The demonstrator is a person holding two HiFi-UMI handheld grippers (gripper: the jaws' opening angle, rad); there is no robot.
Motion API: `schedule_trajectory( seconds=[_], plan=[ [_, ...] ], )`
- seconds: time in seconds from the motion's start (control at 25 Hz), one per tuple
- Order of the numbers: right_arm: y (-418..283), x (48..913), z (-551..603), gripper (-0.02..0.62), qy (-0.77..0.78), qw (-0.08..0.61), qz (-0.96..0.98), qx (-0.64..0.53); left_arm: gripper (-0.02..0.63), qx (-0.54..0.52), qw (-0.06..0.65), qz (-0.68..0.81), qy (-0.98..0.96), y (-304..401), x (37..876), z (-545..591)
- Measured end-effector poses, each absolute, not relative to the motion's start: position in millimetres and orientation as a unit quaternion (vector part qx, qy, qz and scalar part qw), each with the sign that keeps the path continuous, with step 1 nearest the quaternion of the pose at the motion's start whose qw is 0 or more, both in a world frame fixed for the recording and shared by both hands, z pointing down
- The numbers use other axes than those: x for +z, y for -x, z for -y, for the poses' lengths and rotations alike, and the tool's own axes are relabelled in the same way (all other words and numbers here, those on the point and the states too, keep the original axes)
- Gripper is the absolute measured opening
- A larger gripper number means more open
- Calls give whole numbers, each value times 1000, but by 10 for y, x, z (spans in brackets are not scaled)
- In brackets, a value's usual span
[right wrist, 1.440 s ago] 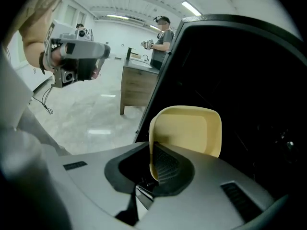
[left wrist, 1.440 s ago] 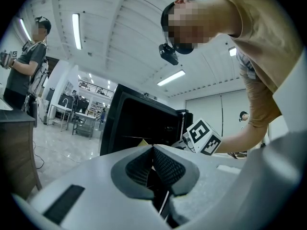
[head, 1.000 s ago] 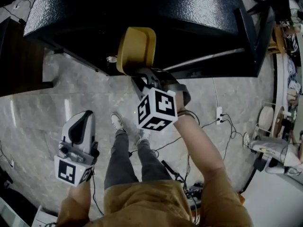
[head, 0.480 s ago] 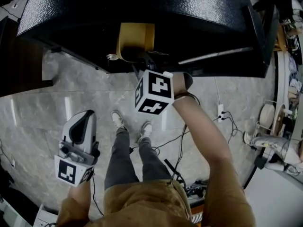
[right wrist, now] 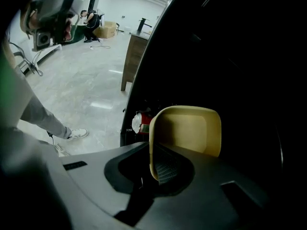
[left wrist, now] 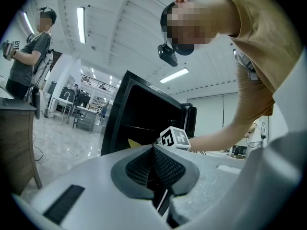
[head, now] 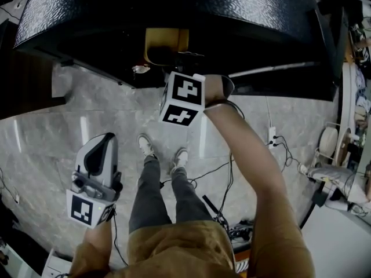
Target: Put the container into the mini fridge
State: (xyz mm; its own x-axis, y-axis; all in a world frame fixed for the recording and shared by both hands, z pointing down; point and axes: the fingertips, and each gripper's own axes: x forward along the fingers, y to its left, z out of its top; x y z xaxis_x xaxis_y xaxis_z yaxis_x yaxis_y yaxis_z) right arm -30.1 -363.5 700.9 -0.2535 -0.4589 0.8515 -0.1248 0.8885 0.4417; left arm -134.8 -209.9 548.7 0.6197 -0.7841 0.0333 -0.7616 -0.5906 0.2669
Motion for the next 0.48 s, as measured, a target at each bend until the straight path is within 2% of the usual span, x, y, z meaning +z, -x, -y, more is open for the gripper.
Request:
schedule_trajectory(
  seconds=[0.48],
  plan=[
    [264, 7191, 4043, 11, -192, 611, 750, -168, 2, -29, 130, 447, -885, 1499, 5596, 2176]
  ],
)
